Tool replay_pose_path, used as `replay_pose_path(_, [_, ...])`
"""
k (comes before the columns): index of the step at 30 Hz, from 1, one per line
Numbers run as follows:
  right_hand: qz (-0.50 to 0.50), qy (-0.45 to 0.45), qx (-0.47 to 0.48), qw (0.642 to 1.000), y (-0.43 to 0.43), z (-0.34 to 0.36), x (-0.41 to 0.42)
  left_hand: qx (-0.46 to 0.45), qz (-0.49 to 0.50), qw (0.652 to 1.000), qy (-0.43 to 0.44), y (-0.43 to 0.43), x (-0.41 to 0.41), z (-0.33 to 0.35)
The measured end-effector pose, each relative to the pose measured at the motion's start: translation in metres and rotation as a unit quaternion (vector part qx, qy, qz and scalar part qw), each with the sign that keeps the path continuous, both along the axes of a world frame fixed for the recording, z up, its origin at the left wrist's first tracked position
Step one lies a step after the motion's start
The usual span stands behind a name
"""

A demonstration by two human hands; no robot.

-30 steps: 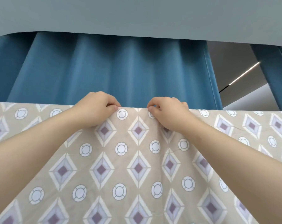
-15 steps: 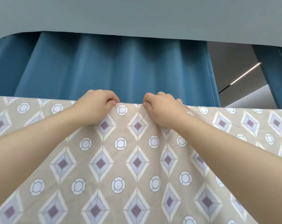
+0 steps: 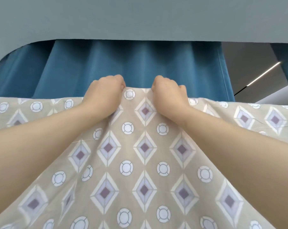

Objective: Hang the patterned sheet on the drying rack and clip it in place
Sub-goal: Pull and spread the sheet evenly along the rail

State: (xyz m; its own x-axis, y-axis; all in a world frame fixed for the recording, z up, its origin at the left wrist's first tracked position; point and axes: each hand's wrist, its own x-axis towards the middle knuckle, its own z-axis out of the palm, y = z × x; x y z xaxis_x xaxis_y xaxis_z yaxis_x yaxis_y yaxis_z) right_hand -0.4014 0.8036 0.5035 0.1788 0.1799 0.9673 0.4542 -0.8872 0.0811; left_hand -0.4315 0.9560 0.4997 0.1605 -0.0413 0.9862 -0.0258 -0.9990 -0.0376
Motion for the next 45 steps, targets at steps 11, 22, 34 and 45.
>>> replay_pose_path(11, [0.14,0.122,-0.007,0.983,0.044,0.006,0.001,-0.072,-0.167,0.973,0.142,0.061,-0.017,-0.003])
replay_pose_path(22, [0.078,0.161,-0.031,0.983,0.153,-0.017,-0.006,-0.028,-0.087,0.984,0.153,0.173,-0.011,-0.012])
replay_pose_path(34, [0.071,0.106,0.032,0.991,0.194,-0.02,-0.004,-0.006,-0.103,0.99,0.096,0.22,-0.009,-0.01])
replay_pose_path(45, [0.032,-0.017,0.031,0.999,0.213,-0.001,-0.023,0.0,-0.035,0.997,-0.069,0.224,-0.016,0.003])
